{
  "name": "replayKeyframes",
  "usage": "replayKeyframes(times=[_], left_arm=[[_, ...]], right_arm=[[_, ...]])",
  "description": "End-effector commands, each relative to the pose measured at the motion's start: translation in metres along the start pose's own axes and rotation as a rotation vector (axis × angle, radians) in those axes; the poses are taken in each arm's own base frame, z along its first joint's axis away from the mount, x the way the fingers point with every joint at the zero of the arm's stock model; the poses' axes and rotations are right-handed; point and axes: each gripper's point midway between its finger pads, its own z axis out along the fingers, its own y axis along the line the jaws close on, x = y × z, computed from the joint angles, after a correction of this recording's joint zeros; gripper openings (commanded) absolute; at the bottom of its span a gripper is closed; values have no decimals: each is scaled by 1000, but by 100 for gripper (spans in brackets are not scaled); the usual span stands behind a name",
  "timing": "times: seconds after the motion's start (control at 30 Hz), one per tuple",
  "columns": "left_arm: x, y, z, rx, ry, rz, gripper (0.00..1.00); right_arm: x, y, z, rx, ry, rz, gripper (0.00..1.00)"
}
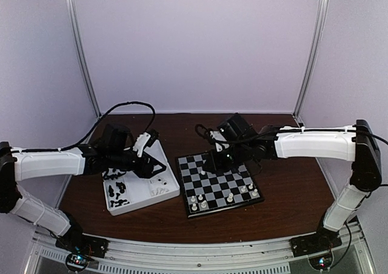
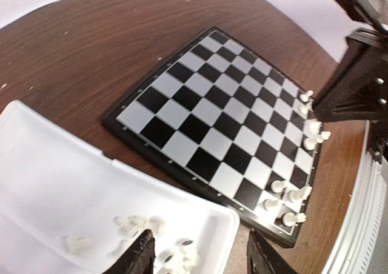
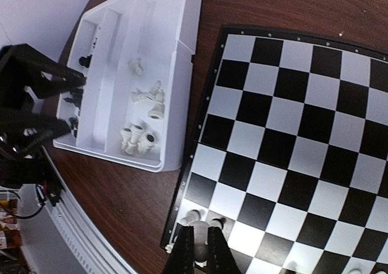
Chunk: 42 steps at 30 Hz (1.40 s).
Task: Set up the chess pieces on the board
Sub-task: Place the chess piece on the chessboard.
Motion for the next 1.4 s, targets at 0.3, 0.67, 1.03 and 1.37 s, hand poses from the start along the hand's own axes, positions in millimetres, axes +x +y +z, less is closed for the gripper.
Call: replayKeyframes(times=[0.3, 0.67, 1.03, 1.37], left_arm=[[6, 70, -19, -420, 77, -108, 52], [11, 76, -20, -455, 98, -111, 52], [14, 78, -20, -466, 112, -111, 52], [16, 79, -19, -470, 121, -114, 52]], right_arm=[[50, -37, 12, 316, 108, -193, 1], [64, -35, 32, 323, 139, -208, 1], [71, -35, 43, 329, 160, -216, 2], [69, -38, 48, 351, 155, -226, 3]])
